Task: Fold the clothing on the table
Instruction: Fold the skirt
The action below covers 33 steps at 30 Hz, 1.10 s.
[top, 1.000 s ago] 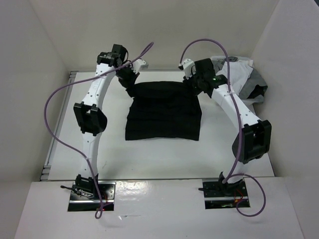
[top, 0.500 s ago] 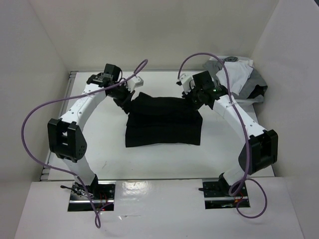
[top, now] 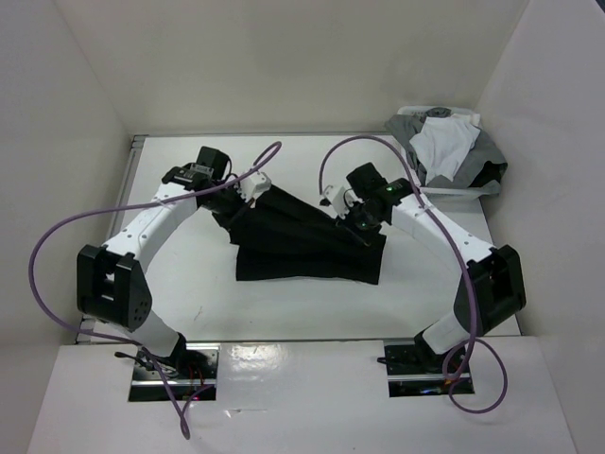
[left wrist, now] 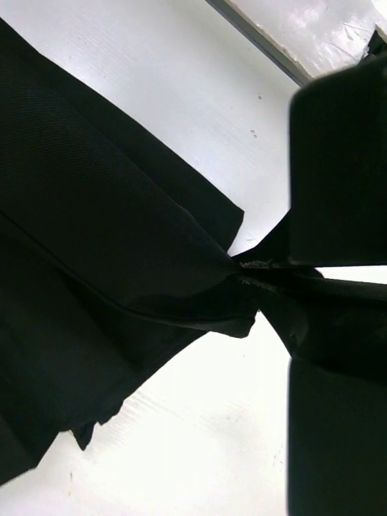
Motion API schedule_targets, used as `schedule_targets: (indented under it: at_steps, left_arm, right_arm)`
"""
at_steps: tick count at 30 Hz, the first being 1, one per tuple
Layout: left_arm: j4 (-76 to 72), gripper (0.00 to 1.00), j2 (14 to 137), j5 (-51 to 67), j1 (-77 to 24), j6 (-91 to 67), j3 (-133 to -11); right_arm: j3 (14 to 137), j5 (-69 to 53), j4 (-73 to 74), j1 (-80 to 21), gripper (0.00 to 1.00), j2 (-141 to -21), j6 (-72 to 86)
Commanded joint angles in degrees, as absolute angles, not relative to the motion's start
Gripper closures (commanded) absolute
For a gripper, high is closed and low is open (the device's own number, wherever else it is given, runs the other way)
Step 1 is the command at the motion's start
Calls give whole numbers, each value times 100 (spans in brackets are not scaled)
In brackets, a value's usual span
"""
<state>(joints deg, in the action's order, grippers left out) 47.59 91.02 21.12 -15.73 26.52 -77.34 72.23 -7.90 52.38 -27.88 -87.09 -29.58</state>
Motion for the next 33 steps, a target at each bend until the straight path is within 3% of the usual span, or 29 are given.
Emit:
schedule_targets:
  at_steps: [1,6,8,12,18,19,21,24,26,28,33]
  left_arm:
    - [4764,90,8798,1978,-1591,2646,-7655]
    - [4825,78,8605,1978,-1644,2646,-7462]
    - [4825,72,8464,1978,-1644,2584,-7331]
    - [4825,66,8254,1793,-1644,2470,-7269]
    - [4825,64,8016,1688,-1644,2180,-7155]
    - [4825,64,7955,1627,-1644,2180,-7154]
    - [4773,64,7884,1626,-1548,1961,-7154]
    - [4772,53,7621,1906,-1293,1698,-7216]
    - [4720,51,7489,2056,-1047,1644,-7164]
    - [4668,46,7269,2180,-854,1591,-7023]
    - [4491,44,6628,2013,-581,1450,-6338]
  right_arm:
    - [7058,-756,5879,-2979,99,-8631,-3146]
    - [6855,-966,6292,-3356,88,-8517,-3252]
    - [6855,-1116,6502,-3444,79,-8517,-3313]
    - [6855,-1467,6985,-3778,49,-8525,-3313]
    - [6979,-1784,7453,-4112,33,-8578,-3340]
    - [7039,-1715,7453,-4226,25,-8509,-3279]
    - [7171,-1714,7453,-4228,23,-8446,-3278]
    - [7784,-1915,7392,-4228,18,-8446,-3157]
    - [7980,-2038,7146,-4166,15,-8499,-3103]
    - [7980,-1812,6639,-4113,13,-8700,-2699]
    - [7489,-879,5810,-4113,12,-9114,-2320]
